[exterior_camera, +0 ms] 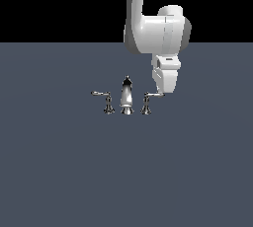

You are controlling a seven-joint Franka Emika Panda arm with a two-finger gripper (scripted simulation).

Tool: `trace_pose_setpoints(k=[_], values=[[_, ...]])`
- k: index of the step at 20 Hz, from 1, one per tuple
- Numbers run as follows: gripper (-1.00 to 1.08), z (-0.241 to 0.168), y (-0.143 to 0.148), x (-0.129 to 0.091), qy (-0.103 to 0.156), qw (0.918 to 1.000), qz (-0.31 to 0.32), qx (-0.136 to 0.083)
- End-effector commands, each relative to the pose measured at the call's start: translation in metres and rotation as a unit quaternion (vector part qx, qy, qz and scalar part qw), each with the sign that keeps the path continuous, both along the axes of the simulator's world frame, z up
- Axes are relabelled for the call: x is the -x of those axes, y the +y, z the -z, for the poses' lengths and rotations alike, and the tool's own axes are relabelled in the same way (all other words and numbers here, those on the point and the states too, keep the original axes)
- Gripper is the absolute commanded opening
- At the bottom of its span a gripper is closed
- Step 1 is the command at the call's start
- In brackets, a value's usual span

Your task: Turn on the faucet by rotating a designated handle.

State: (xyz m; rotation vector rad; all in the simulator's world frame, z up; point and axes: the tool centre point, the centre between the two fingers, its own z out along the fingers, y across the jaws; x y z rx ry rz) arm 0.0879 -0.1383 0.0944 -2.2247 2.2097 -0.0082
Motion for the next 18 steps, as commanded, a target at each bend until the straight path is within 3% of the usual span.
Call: trace_pose_setpoints(k=[1, 4, 18], values=[[-1.0, 0.0, -0.007, 0.011, 0.004, 1.0, 0.003, 0.0], [-1.0, 0.0, 0.0, 0.006, -0.001, 1.0, -0.002, -0.001], [-1.0, 0.0, 0.007, 0.047, 0.003, 1.0, 0.001, 0.0]])
